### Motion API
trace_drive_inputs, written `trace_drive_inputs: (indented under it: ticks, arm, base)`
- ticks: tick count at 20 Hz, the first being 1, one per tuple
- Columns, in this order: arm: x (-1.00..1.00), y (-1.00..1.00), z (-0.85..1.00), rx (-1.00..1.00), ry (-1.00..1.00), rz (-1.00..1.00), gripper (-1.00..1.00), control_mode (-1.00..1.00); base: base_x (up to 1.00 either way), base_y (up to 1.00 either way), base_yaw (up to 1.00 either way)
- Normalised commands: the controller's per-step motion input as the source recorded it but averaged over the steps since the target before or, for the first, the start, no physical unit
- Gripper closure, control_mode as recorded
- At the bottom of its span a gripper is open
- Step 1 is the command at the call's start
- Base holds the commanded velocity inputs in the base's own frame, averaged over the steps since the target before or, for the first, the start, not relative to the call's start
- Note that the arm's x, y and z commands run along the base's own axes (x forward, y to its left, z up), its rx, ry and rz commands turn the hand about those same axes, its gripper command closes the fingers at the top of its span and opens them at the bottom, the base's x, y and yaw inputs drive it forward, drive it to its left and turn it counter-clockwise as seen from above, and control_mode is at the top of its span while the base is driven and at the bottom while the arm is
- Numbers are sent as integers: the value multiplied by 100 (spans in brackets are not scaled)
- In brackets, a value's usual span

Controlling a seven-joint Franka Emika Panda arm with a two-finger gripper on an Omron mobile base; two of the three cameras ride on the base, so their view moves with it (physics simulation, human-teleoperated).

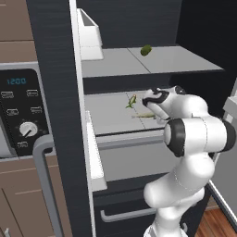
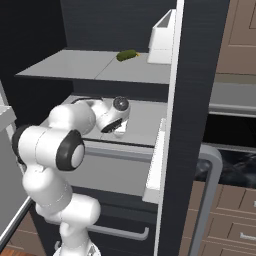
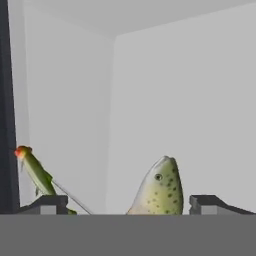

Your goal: Transport the fish and onion to the fridge. Place the fish on the rack containing meat and place the onion on the rack containing the vegetable, ensuring meats and vegetables are on different racks.

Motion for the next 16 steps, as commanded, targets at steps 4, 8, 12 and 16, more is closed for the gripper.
trace_drive_inputs:
  ticks: [4,8,12,16]
  arm:
    - [-68,5,29,0,-7,0,-100,-100]
    - [-38,1,40,0,0,0,-100,-100]
    - [-30,6,50,0,2,0,-100,-100]
    - [-61,9,74,-3,9,0,-100,-100]
  base:
    - [0,0,0]
    - [0,0,0]
    - [0,0,0]
    - [0,0,0]
